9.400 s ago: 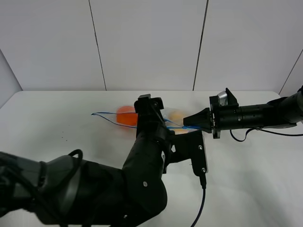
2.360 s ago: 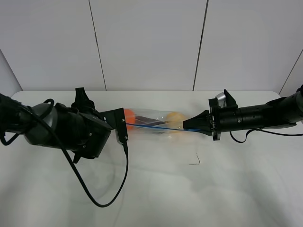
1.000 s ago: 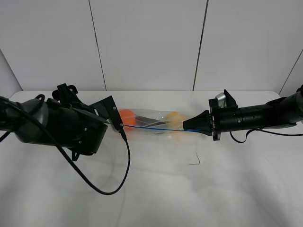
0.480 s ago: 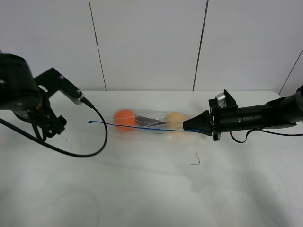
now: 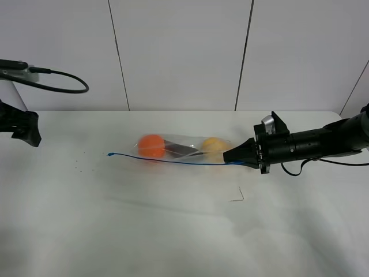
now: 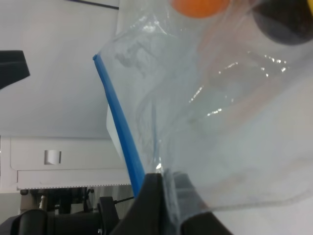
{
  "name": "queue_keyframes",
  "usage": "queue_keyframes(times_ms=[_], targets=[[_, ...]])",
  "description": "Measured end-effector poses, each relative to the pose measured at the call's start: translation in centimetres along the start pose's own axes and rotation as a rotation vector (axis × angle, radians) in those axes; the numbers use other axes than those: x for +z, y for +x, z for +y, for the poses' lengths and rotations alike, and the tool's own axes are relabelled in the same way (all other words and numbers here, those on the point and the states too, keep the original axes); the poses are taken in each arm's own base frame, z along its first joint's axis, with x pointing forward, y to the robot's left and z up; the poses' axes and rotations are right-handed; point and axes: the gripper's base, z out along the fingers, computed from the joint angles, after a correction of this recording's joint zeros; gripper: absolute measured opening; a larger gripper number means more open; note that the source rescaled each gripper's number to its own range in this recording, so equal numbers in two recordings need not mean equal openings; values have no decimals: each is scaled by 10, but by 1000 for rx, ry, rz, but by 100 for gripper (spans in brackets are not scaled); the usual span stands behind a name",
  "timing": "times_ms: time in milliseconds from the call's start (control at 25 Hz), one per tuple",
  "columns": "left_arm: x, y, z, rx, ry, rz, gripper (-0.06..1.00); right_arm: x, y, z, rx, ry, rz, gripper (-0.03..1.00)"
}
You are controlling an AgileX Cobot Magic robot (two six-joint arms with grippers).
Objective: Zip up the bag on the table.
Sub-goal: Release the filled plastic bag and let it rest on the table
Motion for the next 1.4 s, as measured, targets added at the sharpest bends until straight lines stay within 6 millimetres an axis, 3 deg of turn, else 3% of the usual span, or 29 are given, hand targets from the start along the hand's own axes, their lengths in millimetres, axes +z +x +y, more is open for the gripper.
queue_keyframes(times_ms=[160,440,640,1000,1400], targets=[[-1,5,11,-29,-1,33,100,0,0,0,-2,1,3,0],[-28,26,12,-36,0,-82,100,0,0,0,-13,3,2,0],[-38,71,8,-37,-3,-173,100,0,0,0,-21,3,2,0],[-60,169,1,-59,-17,-410,100,0,0,0,-31,3,3,0],[-81,243,-12,-58,60,-640,100,0,0,0,-31,3,3,0]])
